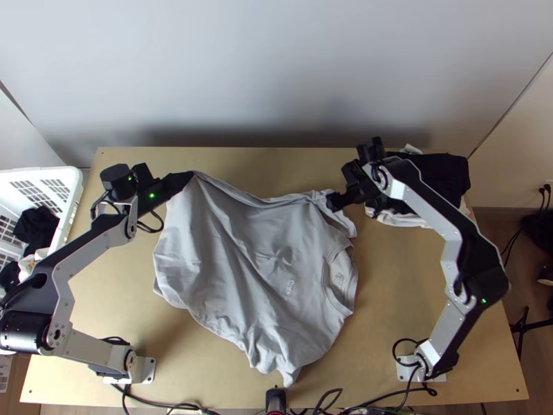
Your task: Fold the t-shirt
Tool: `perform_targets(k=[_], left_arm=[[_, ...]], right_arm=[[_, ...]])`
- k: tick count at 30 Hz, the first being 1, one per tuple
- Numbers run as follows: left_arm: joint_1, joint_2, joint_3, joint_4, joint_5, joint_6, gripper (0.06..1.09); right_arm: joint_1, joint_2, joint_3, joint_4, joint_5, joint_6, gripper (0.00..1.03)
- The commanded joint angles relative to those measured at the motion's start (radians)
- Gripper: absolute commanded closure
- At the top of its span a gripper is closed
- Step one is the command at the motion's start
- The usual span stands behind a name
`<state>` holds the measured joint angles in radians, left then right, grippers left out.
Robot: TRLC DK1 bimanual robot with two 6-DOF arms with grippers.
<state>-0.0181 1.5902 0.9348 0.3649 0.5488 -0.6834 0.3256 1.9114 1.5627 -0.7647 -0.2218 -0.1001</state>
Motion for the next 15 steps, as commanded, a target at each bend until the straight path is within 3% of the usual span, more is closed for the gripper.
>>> perform_targets(k=[1,11,13,15], left_arm=[[0.010,-0.013,-0.008,-0.001,0.000,-0.001,1.05],[0.012,-0.039,-0.036,-0.001,0.000,-0.001,1.05],[0.012,-0.044,-0.039,-0.001,0.000,-0.001,1.05],[0.015,-0.049,-0.042,-0.001,0.000,-0.001,1.05]], right_arm=[[-0.007,0.109,0.119,0.001,-0.027,0.057,0.14],[-0.025,0.158,0.134,-0.010,-0.083,0.094,0.20],[-0.026,0.163,0.137,-0.010,-0.091,0.102,0.34],[-0.026,0.167,0.142,-0.010,-0.099,0.111,0.39]])
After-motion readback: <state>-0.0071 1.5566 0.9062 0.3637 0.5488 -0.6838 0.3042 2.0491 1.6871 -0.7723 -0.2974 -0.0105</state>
